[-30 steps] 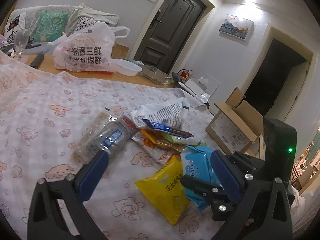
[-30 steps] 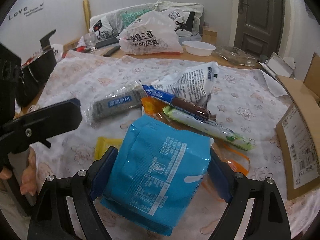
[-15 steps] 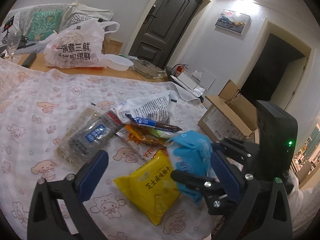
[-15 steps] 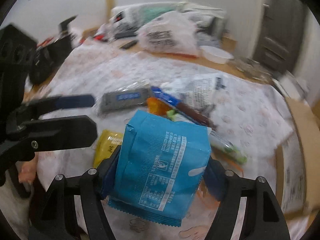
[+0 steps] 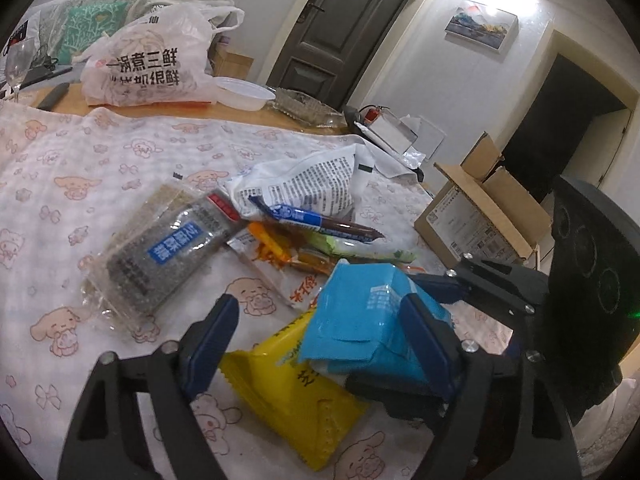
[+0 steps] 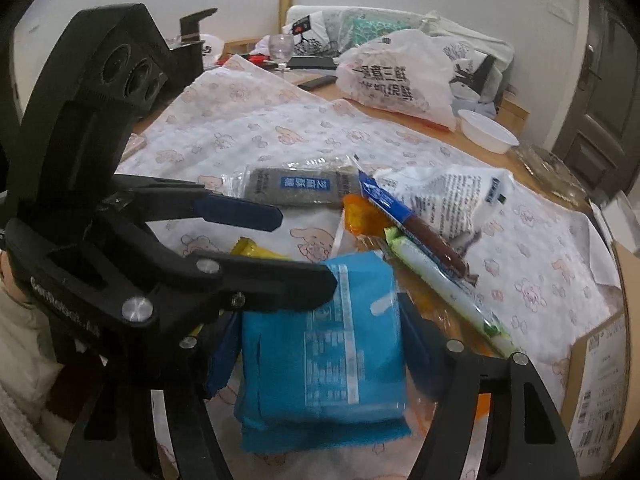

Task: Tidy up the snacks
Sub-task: 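Lift the blue pack with the left tool and carry it over the box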

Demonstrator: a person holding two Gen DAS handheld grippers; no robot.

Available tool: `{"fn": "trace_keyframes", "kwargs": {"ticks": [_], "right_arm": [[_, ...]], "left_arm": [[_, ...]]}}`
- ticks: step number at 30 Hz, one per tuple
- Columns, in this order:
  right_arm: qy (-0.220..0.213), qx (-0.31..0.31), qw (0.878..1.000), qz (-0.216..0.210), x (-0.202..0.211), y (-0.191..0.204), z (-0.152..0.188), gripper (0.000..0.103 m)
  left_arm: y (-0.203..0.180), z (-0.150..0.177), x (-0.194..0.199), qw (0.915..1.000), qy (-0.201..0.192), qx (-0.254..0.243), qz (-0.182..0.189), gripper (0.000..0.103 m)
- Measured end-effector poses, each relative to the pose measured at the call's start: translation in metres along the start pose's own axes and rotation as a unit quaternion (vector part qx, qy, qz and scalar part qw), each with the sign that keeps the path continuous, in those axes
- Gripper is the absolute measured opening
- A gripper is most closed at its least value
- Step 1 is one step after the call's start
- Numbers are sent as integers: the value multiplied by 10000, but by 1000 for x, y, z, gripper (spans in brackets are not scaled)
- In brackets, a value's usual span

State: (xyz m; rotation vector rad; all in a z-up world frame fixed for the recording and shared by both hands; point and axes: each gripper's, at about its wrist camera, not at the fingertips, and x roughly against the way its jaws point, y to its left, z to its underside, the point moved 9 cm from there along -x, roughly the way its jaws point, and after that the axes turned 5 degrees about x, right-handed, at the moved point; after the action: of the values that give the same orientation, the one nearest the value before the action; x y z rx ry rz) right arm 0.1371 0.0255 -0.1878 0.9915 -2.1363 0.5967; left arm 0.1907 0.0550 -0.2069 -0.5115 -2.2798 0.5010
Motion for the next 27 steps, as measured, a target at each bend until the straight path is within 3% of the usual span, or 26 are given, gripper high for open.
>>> {"fn": "trace_keyframes", "kwargs": {"ticks": [6, 13, 18, 22, 27], "right_arm": [[46, -171, 9997, 153, 7, -2, 13, 69], [-94, -352, 9992, 148, 15, -4, 11, 63], [-650, -519, 9964, 136, 46, -11, -3, 62], [-1186, -557, 9912, 173, 81, -18, -14, 62], [-1728, -748, 9818, 235, 129, -40, -14, 62]], "left_arm": [[1, 0, 2, 10000, 5, 13, -12, 81], [-10, -2, 8, 9999, 45, 79, 112, 81], [-47, -7, 22, 9983, -10, 47, 588, 81], [-89, -17, 34, 9968, -150, -92, 778, 64], [-143, -34, 41, 9967, -285, -448, 617, 59]]}}
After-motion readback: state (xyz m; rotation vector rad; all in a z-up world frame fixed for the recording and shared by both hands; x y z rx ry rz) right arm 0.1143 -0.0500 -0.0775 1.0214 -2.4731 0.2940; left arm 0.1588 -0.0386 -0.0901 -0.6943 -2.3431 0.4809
